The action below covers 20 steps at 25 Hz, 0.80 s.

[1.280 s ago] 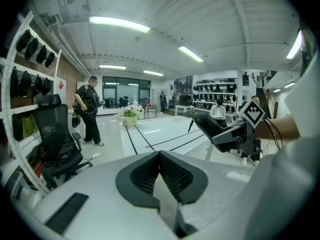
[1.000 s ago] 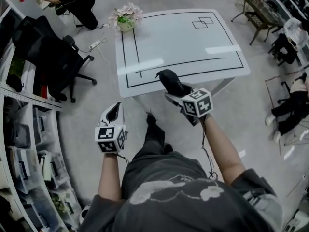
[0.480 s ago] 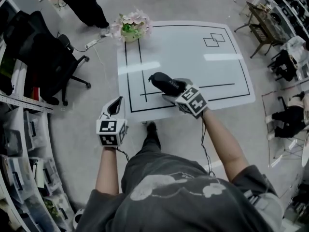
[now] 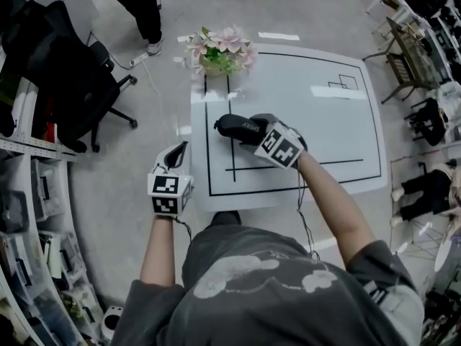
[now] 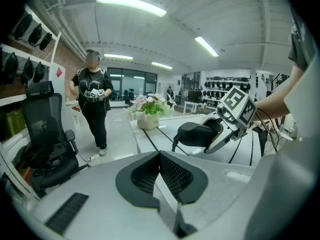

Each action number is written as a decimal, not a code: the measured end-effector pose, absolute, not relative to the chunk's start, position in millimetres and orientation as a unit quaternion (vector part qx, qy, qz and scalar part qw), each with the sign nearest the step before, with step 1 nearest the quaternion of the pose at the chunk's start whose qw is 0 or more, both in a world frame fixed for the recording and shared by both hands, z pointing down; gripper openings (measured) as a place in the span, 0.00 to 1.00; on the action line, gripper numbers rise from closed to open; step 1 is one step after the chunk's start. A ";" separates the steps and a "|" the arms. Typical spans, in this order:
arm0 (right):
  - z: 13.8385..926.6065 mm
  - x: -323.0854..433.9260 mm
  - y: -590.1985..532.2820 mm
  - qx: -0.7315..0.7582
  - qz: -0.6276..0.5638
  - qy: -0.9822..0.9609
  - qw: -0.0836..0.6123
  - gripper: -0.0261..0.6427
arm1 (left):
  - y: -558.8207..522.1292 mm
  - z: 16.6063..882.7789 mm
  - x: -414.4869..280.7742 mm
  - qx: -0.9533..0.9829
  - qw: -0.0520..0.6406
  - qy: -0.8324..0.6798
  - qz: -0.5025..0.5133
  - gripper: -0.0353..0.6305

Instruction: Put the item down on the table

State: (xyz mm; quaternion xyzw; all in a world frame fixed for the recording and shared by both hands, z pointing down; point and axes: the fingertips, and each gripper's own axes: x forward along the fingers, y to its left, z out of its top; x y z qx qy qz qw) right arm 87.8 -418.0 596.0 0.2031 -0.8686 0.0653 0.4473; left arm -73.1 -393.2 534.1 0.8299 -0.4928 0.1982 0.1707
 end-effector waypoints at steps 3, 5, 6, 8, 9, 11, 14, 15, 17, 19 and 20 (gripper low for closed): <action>603.1 71.0 -434.8 0.180 0.049 -0.870 0.457 0.53 | -407.1 540.0 -80.7 0.828 0.179 -0.494 0.197 0.06; 606.9 62.4 -444.4 0.166 0.034 -0.868 0.466 0.53 | -415.5 541.6 -83.9 0.826 0.183 -0.495 0.197 0.06; 608.7 58.1 -448.2 0.158 0.026 -0.867 0.471 0.53 | -419.0 542.6 -85.5 0.826 0.185 -0.495 0.197 0.06; 611.8 48.9 -453.5 0.141 0.015 -0.867 0.478 0.53 | -424.9 545.2 -88.1 0.825 0.186 -0.495 0.198 0.06; 613.3 44.6 -454.9 0.133 0.011 -0.866 0.482 0.53 | -427.3 546.2 -88.9 0.825 0.185 -0.496 0.197 0.06; 617.6 38.8 -456.2 0.119 0.000 -0.860 0.496 0.53 | -429.8 548.4 -89.8 0.825 0.186 -0.495 0.199 0.06; 625.0 35.1 -455.3 0.105 -0.020 -0.851 0.514 0.53 | -429.0 551.6 -90.3 0.824 0.191 -0.494 0.203 0.06; 626.1 34.6 -454.8 0.104 -0.022 -0.850 0.516 0.53 | -428.2 551.5 -90.4 0.823 0.190 -0.495 0.203 0.06; 626.8 35.0 -455.1 0.107 -0.016 -0.848 0.518 0.53 | -427.4 550.1 -91.2 0.822 0.186 -0.499 0.202 0.06; 627.7 35.8 -454.8 0.113 -0.005 -0.846 0.520 0.54 | -422.7 553.5 -92.1 0.819 0.191 -0.500 0.206 0.06; 628.3 36.3 -453.5 0.116 0.000 -0.845 0.523 0.55 | -418.8 555.7 -92.1 0.818 0.196 -0.499 0.208 0.06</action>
